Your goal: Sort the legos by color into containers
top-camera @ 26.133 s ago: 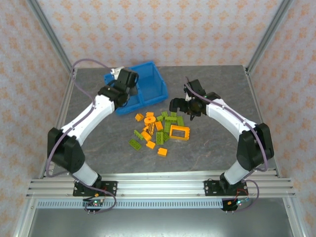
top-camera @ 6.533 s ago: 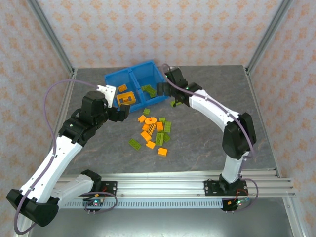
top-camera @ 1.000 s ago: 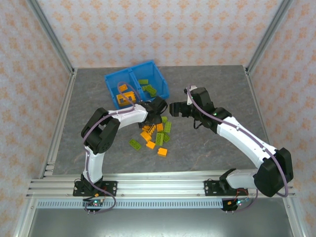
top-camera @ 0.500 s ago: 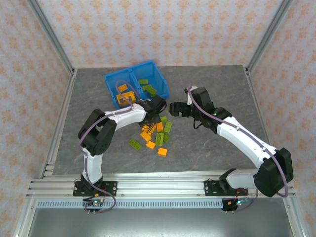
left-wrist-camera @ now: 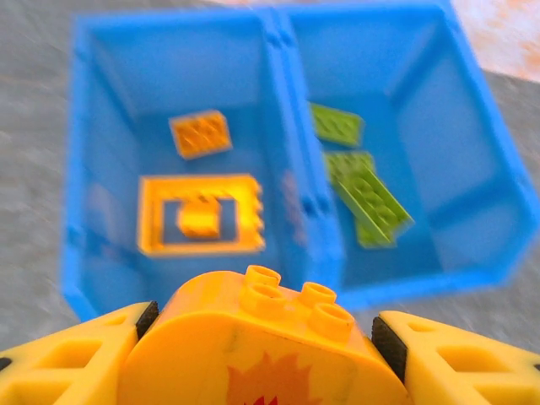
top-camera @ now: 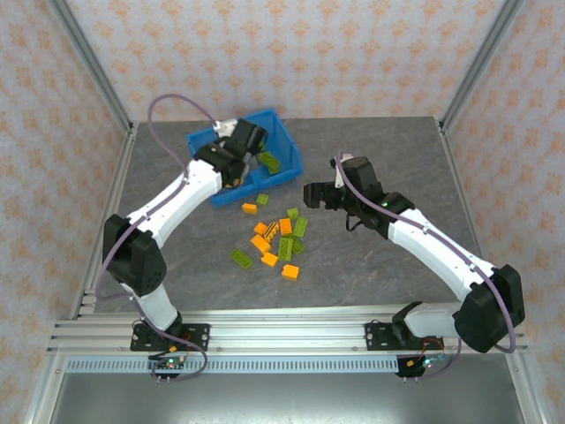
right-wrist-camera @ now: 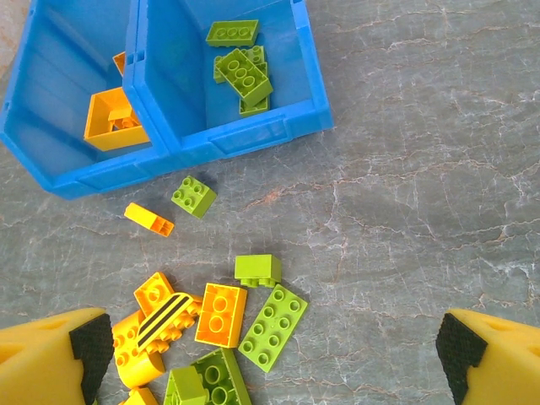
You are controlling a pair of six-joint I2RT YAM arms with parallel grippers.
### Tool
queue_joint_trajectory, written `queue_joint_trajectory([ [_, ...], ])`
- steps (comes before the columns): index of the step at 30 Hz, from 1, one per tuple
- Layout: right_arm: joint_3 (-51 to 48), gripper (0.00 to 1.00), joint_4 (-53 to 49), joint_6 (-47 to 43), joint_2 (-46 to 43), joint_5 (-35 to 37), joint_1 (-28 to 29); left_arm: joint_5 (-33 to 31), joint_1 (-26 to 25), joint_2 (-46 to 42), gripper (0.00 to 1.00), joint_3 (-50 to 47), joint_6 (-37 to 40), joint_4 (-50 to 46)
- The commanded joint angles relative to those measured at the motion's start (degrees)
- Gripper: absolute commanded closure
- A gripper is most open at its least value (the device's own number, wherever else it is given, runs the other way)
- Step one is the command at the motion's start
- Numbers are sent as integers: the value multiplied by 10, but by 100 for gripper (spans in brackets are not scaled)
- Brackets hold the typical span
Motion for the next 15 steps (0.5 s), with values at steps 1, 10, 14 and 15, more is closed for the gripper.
queue_joint_trajectory([
  [1, 9, 1, -13, 9, -17, 11, 2, -27, 45, 55, 50, 57, 87, -20],
  [10, 9, 1, -25, 11, -27, 6, 1, 29, 114, 232, 50, 238, 97, -53],
  [14, 1, 1, -28, 16, -40, 10, 2, 50, 127, 263, 45, 248, 88, -38],
  [15, 0, 1, -29, 17, -42, 10, 1, 53, 128, 265, 43, 247, 87, -34],
])
